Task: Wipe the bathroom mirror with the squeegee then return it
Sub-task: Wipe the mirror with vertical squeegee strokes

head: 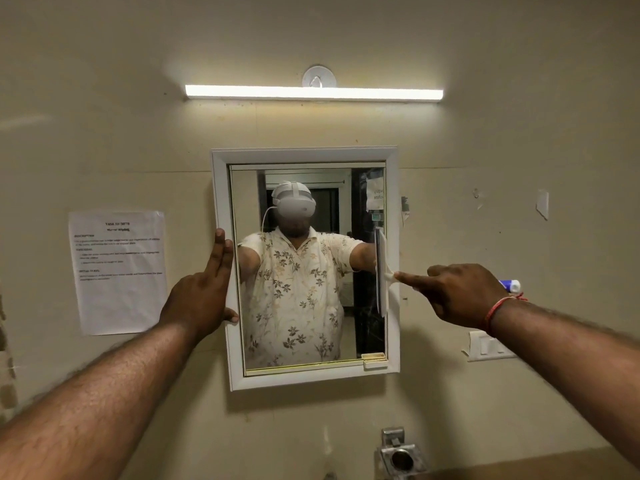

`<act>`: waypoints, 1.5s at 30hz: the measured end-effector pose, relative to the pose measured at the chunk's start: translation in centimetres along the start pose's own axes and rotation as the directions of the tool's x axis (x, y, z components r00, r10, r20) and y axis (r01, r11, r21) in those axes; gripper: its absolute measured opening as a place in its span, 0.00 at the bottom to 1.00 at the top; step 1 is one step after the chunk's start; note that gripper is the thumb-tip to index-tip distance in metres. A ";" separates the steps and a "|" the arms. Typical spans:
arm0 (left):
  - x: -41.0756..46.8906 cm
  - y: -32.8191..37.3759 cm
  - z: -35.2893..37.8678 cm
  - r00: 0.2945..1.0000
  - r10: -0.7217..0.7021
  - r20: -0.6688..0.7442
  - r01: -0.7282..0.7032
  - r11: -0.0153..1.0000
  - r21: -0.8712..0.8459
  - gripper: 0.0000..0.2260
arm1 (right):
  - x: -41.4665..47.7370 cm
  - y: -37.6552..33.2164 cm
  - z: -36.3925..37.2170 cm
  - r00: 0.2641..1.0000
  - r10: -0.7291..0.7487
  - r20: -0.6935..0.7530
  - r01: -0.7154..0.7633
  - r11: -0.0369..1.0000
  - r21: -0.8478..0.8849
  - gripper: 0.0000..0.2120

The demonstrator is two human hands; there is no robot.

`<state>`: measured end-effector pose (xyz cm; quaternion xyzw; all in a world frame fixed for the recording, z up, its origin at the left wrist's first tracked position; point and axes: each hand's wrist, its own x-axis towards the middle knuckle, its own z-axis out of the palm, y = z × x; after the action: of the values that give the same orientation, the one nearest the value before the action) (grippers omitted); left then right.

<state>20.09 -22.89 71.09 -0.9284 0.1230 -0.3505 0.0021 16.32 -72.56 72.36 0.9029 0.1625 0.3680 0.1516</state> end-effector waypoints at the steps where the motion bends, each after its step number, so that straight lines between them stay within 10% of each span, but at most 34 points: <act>1: 0.0 0.0 0.1 1.000 0.002 0.003 -0.002 1.000 0.001 0.76 | -0.2 0.2 0.1 1.000 0.007 -0.002 -0.007 1.000 0.006 0.29; 45: -3.8 -0.8 4.5 1.000 0.020 0.009 -0.019 0.997 -0.075 0.77 | 7.0 -23.9 3.0 0.955 -0.250 -0.162 0.279 0.940 0.195 0.30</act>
<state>20.41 -21.61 65.30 -0.9284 0.1453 -0.3409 -0.0288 18.85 -48.64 65.23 0.8570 0.3314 0.3844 0.0896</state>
